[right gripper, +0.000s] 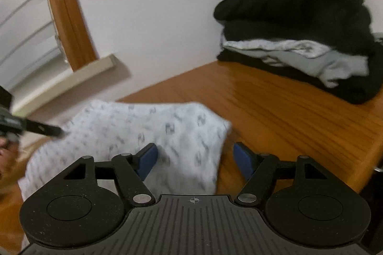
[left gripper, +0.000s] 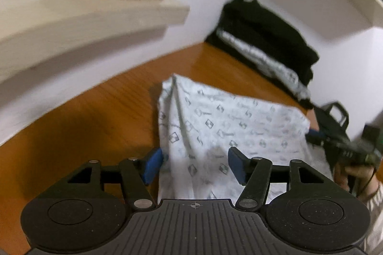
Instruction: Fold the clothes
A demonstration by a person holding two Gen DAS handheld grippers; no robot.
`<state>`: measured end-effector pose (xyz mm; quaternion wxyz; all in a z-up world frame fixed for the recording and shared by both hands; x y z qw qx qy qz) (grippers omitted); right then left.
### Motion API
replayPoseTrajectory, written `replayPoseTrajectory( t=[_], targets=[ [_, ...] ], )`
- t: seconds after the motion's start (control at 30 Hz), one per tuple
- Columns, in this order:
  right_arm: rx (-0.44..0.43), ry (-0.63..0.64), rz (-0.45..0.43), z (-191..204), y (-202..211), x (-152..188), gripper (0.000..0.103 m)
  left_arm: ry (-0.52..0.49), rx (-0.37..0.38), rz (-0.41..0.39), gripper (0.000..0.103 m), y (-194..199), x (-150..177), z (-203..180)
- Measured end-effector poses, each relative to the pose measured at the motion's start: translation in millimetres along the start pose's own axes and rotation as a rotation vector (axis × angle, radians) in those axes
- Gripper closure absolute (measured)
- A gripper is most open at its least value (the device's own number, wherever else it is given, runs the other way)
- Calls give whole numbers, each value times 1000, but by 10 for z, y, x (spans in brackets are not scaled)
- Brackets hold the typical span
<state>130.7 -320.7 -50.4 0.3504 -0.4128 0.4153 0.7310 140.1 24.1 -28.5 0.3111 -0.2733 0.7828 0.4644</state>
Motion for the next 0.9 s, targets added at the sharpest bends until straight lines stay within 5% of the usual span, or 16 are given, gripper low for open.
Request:
replayPoseTrajectory(
  t=[0.37, 0.57, 0.73, 0.9],
  targets=[
    [-106, 141, 91, 283, -318, -21, 44, -77, 86, 61, 41, -380, -110, -115],
    [-133, 153, 94, 419, -327, 22, 65, -140, 132, 91, 70, -505, -92, -242],
    [-136, 188, 53, 548, -242, 16, 79, -155, 149, 34, 78, -436, 5, -351],
    [-102, 288, -70, 695, 31, -174, 81, -177, 162, -96, 81, -300, -117, -511]
  ],
)
Point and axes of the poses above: each gripper's, at about its wrist camera, not at the fingertips, and y roughly against the way its jaws point, z to its left, x to its underside, the point moved 8 cm from there along -y, roughly the way its jaws point, and after that the axes turned 8 degrees about -z, right-handed, at the moved point
